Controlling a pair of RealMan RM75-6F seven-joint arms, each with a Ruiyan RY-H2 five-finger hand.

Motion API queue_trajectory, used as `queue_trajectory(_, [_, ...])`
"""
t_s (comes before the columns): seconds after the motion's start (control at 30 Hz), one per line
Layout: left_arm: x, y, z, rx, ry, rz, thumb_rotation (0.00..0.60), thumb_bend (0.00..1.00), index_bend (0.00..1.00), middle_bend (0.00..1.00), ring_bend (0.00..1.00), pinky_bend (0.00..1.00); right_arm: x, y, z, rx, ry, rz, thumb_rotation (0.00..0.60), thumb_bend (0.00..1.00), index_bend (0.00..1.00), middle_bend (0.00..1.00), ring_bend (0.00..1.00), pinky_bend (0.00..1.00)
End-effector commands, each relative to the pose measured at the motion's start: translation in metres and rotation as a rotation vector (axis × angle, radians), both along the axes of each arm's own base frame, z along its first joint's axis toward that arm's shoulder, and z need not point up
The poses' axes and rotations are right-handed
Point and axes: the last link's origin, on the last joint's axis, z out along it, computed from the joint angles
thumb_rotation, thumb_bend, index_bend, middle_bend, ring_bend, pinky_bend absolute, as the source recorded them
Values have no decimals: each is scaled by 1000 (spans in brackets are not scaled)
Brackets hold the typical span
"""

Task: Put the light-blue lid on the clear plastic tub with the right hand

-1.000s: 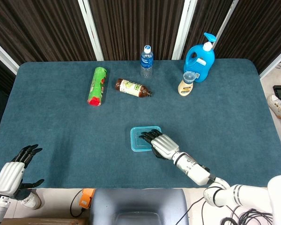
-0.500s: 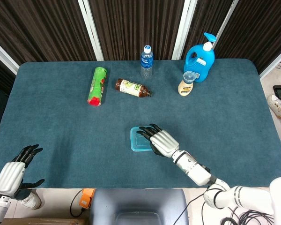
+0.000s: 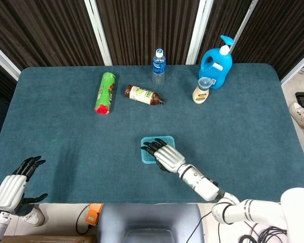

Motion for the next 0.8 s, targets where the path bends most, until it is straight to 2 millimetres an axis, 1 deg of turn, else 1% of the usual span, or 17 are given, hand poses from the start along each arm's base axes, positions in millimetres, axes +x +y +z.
queue_trajectory(0.03, [0,0,0,-1,0,-1,600,365,172,88,71,278,2,0,-3,5,1,0,600,917,229,181,168,185])
queue_trajectory(0.3, [0,-1,1,1,-2,1,600,366,172,89,71,278,1,3,-7,14,-1,2,600,917,229,181,167,184])
queue_trajectory(0.8, [0,-1,0,1,-1,-3,600,364,172,97,70,279,-12,3,-8,58,-5,-47,600,917,227,181,168,185])
